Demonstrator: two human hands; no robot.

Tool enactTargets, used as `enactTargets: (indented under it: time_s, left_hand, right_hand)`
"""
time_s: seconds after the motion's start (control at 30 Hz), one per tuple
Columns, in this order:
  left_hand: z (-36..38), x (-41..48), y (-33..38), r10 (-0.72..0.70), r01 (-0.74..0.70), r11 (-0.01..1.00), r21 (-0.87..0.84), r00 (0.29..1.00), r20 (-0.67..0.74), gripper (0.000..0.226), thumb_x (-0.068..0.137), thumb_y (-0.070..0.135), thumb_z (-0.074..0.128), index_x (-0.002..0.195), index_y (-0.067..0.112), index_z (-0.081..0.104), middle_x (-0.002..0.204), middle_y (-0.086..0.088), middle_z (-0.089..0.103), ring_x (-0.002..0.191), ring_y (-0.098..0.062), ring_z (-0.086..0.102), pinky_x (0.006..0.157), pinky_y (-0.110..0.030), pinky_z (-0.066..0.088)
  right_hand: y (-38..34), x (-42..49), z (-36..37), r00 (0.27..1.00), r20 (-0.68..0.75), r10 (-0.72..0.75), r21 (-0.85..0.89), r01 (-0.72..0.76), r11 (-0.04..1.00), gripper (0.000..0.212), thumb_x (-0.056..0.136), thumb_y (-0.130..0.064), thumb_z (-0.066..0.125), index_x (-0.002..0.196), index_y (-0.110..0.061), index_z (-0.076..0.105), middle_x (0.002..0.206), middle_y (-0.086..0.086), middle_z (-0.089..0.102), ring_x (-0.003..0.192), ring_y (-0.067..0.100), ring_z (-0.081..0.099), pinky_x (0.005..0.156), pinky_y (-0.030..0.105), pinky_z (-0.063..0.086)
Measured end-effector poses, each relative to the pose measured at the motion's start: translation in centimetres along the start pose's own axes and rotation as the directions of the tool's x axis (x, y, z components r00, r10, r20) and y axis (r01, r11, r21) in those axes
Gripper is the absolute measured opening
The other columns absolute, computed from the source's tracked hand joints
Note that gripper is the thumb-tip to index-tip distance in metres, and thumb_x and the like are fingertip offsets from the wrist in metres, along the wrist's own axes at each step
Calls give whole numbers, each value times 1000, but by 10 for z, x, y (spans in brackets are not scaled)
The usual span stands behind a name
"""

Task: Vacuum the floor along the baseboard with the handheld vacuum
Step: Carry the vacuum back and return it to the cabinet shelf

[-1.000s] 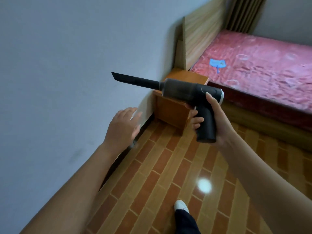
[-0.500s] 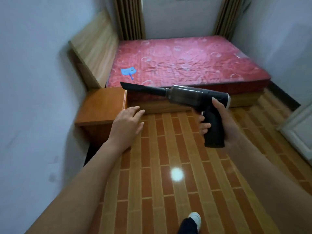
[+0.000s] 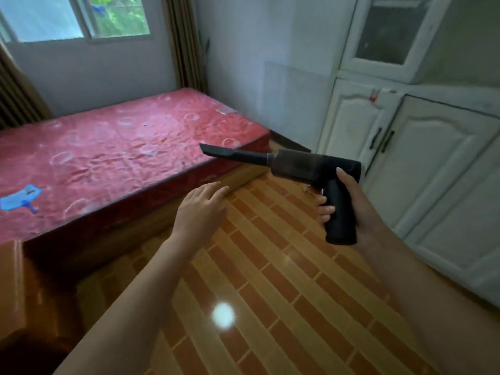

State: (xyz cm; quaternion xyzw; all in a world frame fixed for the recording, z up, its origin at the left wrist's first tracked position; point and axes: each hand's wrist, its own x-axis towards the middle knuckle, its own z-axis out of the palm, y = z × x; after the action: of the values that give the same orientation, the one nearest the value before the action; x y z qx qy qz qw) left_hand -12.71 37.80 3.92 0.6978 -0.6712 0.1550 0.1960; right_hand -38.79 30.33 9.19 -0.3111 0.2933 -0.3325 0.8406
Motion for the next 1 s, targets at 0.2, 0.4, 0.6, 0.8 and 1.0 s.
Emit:
enactTargets:
  time_s: [0.2,0.4,0.6,0.8,1.0]
  left_hand:
    - [50,78,45,165,-157,978,-136,985,51,44,79,20,72,122,13,62,121,-8,63,111,-28,60,90,-41,49]
    - [76,150,95,355,-336,908,-251,934,36,48,86,26,65,131,15,53,131,-7,56,120,-27,54,97,-41,44]
    - [88,207,137,510,-488,814,-316,860,-14,47,87,27,62,132,14,52,132,-9,56,117,-29,56,92,-43,48]
    - [102,226,165,580,-556,757,-344,814,-39,45,81,24,71,123,12,59,121,-10,63,108,-28,62,87,-42,50]
    - [108,269,180,625,-614,714,-337,776,-91,45,81,23,71,122,10,60,120,-11,63,108,-29,62,87,-43,50]
  right_hand:
    - [-45,-16,-60,970,-205,-129,105,153,983,71,51,-45,85,101,-4,56,61,2,54,39,8,48,37,19,45]
    - [-74,-35,-88,882,-382,-277,71,327,942,58,62,-49,73,95,-3,59,66,2,56,46,9,52,38,19,45]
    - [-99,-54,-94,768,-524,-367,65,466,883,47,76,-48,55,92,-3,56,60,1,54,40,8,49,36,17,42]
    - [-102,-61,-100,725,-515,-457,46,556,830,79,37,-41,92,96,0,59,61,2,56,41,10,49,36,20,44]
    - [-119,-50,-106,702,-523,-483,65,598,799,85,28,-39,95,95,-1,59,61,2,55,40,10,48,35,20,43]
